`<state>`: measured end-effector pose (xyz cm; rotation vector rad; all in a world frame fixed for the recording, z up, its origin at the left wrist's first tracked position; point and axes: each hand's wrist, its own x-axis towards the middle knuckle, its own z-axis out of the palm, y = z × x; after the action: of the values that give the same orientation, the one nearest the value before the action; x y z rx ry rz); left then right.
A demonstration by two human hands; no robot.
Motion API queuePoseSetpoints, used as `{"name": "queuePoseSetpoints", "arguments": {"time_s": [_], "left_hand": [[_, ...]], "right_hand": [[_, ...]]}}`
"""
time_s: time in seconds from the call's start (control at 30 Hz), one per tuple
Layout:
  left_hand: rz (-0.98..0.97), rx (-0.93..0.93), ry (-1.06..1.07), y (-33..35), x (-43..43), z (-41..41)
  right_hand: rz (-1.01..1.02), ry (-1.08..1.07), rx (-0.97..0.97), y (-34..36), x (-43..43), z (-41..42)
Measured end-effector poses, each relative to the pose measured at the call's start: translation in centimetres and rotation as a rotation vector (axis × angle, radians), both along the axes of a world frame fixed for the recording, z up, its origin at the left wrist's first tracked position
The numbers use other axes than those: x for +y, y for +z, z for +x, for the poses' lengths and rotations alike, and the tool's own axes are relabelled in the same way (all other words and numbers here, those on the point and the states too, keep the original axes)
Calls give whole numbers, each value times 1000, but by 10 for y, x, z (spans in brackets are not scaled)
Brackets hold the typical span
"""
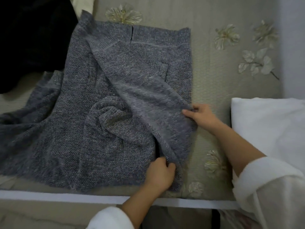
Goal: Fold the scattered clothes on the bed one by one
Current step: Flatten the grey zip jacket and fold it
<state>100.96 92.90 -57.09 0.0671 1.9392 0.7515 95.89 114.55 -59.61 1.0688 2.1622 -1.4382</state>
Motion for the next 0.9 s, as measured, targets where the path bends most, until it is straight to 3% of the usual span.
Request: {"name": "queuePoseSetpoints", "arguments": {"time_s": [0.07,0.27,0.4,0.5,0.63,0.73,0.8,0.9], "left_hand": [[34,-22,7,-2,-6,6],[70,-246,18,12,-16,28],[-70,-96,29,12,6,38],[-78,-58,103,3,16,46],[-31,-173,149,-7,-1,58],[58,-288,199,-14,-18,54],[117,-396,244,-15,-23,50],[162,-491,231,-13,-35,42]], "right_hand": [[-15,-152,34,3,8,18],[-107,-70,-11,12,-7,44],[-214,-202,20,20,-12,42],[-192,-146,28,15,-12,47],[357,123,-179,6,-17,58],[637,366,16,15,-45,58],[599,564,97,18,-67,53],[414,804,-125,10,-93,47]]}}
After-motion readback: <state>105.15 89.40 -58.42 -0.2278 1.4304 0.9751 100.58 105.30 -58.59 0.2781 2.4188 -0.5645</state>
